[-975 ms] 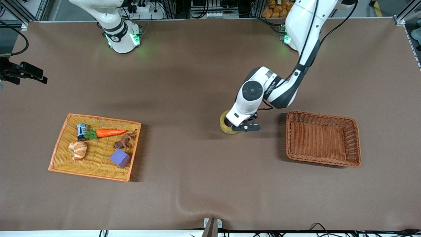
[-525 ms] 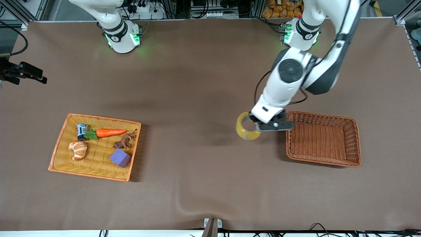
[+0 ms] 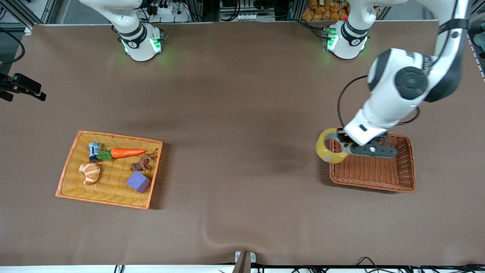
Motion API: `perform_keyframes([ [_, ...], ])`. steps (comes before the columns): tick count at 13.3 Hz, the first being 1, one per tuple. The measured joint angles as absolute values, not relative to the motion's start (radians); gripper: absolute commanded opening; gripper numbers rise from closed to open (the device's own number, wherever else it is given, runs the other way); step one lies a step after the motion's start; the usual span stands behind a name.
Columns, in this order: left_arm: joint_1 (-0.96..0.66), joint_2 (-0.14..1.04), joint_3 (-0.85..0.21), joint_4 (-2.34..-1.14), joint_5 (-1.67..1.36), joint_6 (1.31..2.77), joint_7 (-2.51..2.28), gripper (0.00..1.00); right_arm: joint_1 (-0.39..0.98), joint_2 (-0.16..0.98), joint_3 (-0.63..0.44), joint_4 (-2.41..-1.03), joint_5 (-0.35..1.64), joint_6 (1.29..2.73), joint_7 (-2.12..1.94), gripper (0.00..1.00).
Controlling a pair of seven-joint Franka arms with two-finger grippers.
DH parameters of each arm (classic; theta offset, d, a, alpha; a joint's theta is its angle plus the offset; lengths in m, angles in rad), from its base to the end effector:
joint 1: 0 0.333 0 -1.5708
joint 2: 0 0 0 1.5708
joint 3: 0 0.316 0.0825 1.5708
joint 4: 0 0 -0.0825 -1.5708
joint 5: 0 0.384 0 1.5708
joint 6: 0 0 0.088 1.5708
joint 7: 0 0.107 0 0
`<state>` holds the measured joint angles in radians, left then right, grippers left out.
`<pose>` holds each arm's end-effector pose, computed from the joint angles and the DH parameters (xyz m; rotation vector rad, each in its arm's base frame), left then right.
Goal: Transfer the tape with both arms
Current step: 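Grasp the tape with the left gripper and lower it into the wicker basket, then open the left gripper and lift it away from the basket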
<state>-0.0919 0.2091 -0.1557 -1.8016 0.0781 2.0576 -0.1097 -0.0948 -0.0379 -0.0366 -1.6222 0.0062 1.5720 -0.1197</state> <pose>0.6050 -0.1431 0.4348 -3.1010 0.2620 -0.0868 0.5376 -0.0708 0.6211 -3.1324 0.0183 0.0177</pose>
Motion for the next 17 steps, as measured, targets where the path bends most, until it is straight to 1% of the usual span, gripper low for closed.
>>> perform_keyframes([
  [2, -0.004, 0.212, -0.154, -1.805, 0.078, 2.053, 0.051, 0.00, -0.095, -0.038, -0.037, -1.622, 0.005, 1.602, -0.070, 1.00],
  [4, 0.070, 0.227, -0.153, -1.813, 0.078, 2.052, 0.154, 0.00, -0.095, -0.037, -0.036, -1.622, 0.005, 1.600, -0.046, 1.00],
  [7, 0.146, 0.285, -0.153, -1.841, 0.078, 2.077, 0.197, 0.00, -0.095, -0.036, -0.031, -1.622, 0.005, 1.594, -0.044, 1.00],
  [10, 0.180, 0.363, -0.153, -1.894, 0.078, 2.206, 0.199, 0.00, -0.095, -0.035, -0.033, -1.621, 0.005, 1.563, -0.041, 1.00],
  [12, 0.183, 0.435, -0.155, -1.900, 0.078, 2.291, 0.199, 0.00, -0.095, -0.032, -0.033, -1.621, 0.005, 1.556, -0.038, 1.00],
  [13, 0.181, 0.471, -0.157, -1.898, 0.078, 2.327, 0.199, 0.19, -0.095, -0.029, -0.033, -1.620, 0.005, 1.557, -0.038, 1.00],
  [14, 0.179, 0.500, -0.159, -1.894, 0.078, 2.350, 0.199, 0.99, -0.095, -0.026, -0.032, -1.619, 0.005, 1.558, -0.038, 1.00],
  [17, 0.175, 0.520, -0.164, -1.874, 0.079, 2.359, 0.200, 1.00, -0.095, -0.015, -0.030, -1.614, 0.005, 1.558, -0.037, 1.00],
])
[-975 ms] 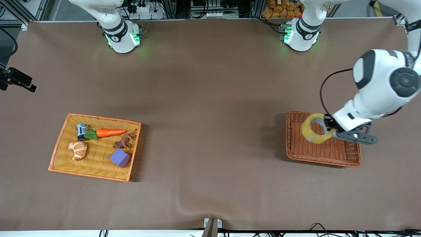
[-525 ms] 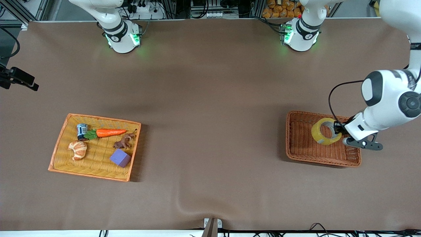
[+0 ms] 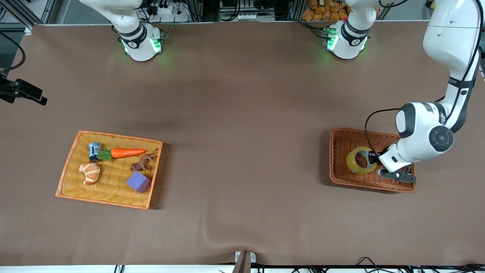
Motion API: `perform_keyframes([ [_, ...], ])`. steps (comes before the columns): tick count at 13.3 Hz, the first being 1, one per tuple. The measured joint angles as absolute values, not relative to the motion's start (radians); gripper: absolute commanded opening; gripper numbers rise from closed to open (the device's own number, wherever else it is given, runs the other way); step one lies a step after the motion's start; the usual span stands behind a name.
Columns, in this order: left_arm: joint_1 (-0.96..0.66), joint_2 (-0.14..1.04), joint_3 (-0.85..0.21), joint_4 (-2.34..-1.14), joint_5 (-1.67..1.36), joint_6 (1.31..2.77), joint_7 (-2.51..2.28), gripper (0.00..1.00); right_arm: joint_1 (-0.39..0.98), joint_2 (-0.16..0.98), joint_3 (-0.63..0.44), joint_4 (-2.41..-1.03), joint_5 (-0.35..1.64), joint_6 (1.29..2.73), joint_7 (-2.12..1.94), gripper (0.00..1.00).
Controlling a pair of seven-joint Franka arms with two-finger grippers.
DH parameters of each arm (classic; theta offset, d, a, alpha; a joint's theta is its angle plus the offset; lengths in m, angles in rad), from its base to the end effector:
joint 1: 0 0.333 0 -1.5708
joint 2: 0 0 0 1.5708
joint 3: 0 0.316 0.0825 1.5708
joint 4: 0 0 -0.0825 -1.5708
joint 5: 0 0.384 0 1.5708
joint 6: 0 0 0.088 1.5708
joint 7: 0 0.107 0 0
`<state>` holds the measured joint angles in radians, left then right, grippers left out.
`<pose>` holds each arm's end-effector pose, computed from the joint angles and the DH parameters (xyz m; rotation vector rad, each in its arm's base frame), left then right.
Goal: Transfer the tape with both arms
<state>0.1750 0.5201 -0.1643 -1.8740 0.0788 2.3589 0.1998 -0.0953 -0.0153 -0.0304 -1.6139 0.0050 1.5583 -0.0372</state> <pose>0.6349 0.0134 0.2346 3.0921 -0.3502 -0.0370 0.5432 -0.0682 0.6116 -3.1292 0.1386 0.0622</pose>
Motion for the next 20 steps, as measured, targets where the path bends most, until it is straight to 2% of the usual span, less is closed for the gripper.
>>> perform_keyframes([
  [4, 0.172, 0.491, -0.173, -1.828, 0.079, 2.326, 0.200, 1.00, -0.095, -0.013, -0.032, -1.606, 0.005, 1.558, -0.034, 1.00],
  [9, 0.170, 0.370, -0.218, -1.651, 0.079, 2.006, 0.200, 1.00, -0.095, -0.013, -0.032, -1.605, 0.005, 1.557, -0.033, 1.00],
  [13, 0.170, 0.229, -0.220, -1.596, 0.079, 1.829, 0.200, 1.00, -0.095, -0.012, -0.032, -1.604, 0.005, 1.557, -0.033, 1.00],
  [16, 0.169, 0.171, -0.221, -1.469, 0.086, 1.628, 0.198, 1.00, -0.095, -0.011, -0.032, -1.604, 0.005, 1.557, -0.033, 1.00],
  [20, 0.170, 0.139, -0.220, -1.419, 0.085, 1.564, 0.115, 1.00, -0.095, -0.011, -0.033, -1.603, 0.005, 1.557, -0.028, 1.00],
])
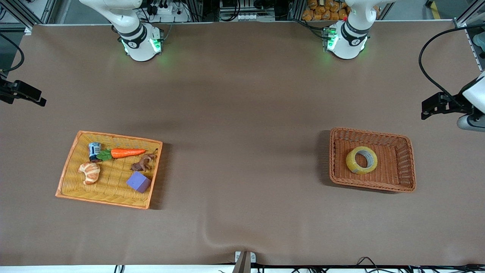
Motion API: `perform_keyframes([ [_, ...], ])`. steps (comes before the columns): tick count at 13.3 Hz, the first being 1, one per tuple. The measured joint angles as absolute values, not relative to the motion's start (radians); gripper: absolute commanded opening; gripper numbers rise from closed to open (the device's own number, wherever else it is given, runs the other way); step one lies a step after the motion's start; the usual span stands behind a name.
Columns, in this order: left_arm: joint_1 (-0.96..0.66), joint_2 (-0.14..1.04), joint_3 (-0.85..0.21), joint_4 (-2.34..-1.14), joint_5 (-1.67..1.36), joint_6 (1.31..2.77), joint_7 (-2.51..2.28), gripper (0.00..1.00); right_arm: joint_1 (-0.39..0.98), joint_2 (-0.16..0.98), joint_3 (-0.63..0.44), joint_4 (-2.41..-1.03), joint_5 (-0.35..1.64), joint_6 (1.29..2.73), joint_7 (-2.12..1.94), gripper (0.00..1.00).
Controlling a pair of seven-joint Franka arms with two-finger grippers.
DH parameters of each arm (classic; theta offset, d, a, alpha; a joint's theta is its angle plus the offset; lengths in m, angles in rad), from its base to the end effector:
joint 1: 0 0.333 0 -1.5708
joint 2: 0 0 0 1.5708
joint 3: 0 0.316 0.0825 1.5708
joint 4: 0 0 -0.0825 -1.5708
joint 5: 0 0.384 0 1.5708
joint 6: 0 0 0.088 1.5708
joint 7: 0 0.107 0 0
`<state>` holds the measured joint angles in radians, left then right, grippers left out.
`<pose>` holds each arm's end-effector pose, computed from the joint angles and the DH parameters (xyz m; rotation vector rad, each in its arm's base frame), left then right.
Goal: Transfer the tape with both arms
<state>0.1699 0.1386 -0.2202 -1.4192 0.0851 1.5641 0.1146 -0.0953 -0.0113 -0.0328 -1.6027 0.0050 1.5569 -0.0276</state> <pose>0.5962 -0.0110 0.6176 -3.0763 0.2493 -0.0120 0.5444 -0.0697 0.6145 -3.1291 0.1574 0.0532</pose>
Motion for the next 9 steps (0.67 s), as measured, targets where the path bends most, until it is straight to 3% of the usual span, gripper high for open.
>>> perform_keyframes([
  [9, 0.175, 0.076, -0.219, -1.416, 0.046, 1.461, -0.005, 1.00, -0.095, -0.011, -0.034, -1.596, 0.005, 1.557, -0.025, 1.00],
])
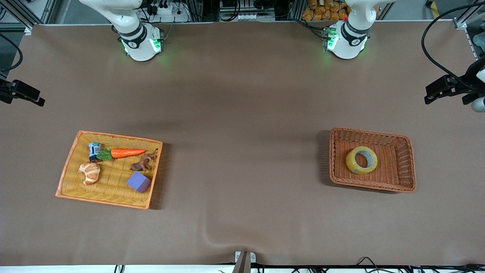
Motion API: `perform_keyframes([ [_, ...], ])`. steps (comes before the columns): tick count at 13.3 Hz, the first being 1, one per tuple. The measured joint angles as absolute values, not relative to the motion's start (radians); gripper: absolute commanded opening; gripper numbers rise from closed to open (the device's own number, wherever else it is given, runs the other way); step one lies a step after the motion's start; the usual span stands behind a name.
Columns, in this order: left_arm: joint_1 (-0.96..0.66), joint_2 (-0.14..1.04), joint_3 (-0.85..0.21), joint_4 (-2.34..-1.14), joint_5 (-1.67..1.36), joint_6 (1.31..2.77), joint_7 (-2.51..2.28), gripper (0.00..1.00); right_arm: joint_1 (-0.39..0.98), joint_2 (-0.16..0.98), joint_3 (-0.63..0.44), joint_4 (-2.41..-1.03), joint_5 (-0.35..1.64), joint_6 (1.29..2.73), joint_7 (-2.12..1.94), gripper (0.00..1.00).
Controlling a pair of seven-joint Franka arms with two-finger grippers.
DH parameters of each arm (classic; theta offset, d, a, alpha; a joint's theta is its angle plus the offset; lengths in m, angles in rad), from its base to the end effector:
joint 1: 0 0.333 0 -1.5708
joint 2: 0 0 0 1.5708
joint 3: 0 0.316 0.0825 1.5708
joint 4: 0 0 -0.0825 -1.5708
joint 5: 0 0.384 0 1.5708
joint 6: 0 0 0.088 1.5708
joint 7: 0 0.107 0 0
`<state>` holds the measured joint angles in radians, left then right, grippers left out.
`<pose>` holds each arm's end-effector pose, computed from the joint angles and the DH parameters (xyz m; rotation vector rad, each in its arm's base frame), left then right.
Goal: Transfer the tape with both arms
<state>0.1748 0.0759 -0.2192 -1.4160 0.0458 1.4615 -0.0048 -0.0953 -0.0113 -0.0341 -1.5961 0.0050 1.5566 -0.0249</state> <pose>0.5666 -0.0143 0.6457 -3.1110 0.0543 0.0434 0.5445 -0.0704 0.6176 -3.1295 0.1637 0.0434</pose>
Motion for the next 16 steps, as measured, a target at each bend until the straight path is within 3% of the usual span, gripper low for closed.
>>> perform_keyframes([
  [4, 0.144, 0.074, -0.206, -1.417, 0.006, 1.452, -0.005, 1.00, -0.096, -0.011, -0.038, -1.587, 0.005, 1.556, -0.025, 1.00],
  [9, -0.034, 0.016, -0.024, -1.461, 0.006, 1.447, -0.007, 1.00, -0.109, -0.011, -0.040, -1.578, 0.005, 1.550, -0.025, 1.00],
  [16, -0.058, -0.025, 0.010, -1.514, 0.006, 1.478, -0.007, 1.00, -0.112, -0.011, -0.039, -1.576, 0.005, 1.541, -0.025, 1.00],
])
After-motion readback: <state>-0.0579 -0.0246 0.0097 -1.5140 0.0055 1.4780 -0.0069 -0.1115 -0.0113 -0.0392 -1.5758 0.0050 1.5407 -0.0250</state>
